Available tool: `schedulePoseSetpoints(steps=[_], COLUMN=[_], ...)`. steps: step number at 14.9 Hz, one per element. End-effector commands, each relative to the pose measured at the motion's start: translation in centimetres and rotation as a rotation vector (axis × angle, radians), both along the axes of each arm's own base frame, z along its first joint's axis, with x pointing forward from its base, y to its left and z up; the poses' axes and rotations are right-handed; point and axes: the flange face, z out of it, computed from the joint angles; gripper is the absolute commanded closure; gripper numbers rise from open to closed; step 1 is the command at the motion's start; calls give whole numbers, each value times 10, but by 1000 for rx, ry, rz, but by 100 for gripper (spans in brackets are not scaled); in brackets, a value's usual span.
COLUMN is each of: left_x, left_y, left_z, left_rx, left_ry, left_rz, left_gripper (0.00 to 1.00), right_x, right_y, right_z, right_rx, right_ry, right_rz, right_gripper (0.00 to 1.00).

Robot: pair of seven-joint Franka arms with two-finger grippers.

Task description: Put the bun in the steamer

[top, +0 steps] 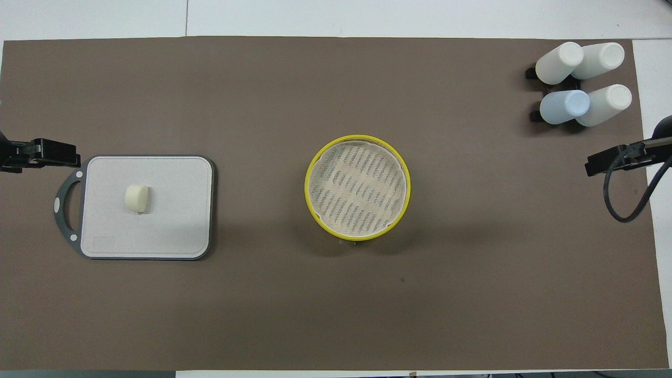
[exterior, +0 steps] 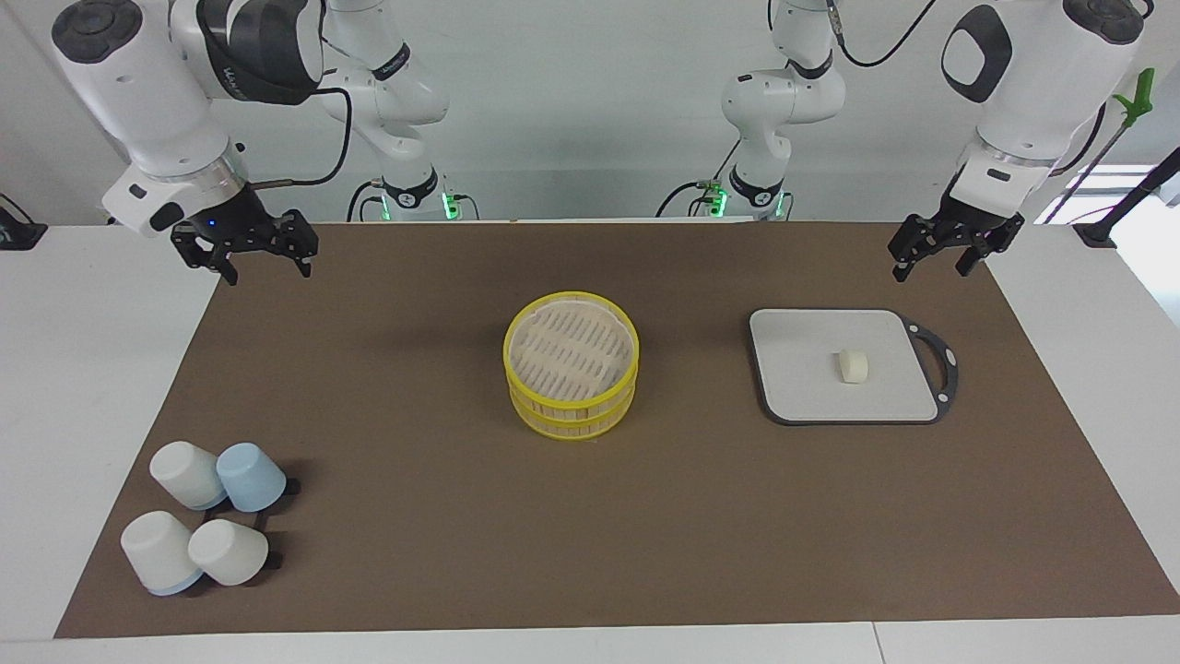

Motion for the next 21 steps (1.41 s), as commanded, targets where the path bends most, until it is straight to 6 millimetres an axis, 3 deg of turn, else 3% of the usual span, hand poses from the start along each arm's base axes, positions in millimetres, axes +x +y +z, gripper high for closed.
schedulePoseSetpoints(steps=[1, 5, 7, 13, 15, 18, 21], left_x=[-8, -6, -6, -4, -4, -5, -9], left_y=[8, 8, 14, 16, 14, 11, 13], left_z=[-20, -63, -96, -178, -202, -221, -244], left_rx=[-8, -5, -5, -7, -8, -8, -7], left_ry=[8, 17, 21, 11, 6, 3, -6], left_rz=[4, -34, -59, -53, -62, -68, -76], left_gripper=[0, 0, 0, 0, 0, 0, 3], right_x=[0, -2, 0, 34, 36, 32, 29], right_y=[0, 2, 18, 171, 241, 337, 399], right_z=[-2, -6, -7, -31, -51, -82, -114], right_rx=[-2, 3, 3, 8, 21, 96, 104], right_ry=[5, 7, -21, -38, -22, -60, -70], right_rz=[-20, -19, -25, -147, -225, -378, -369], right_gripper=[0, 0, 0, 0, 0, 0, 0])
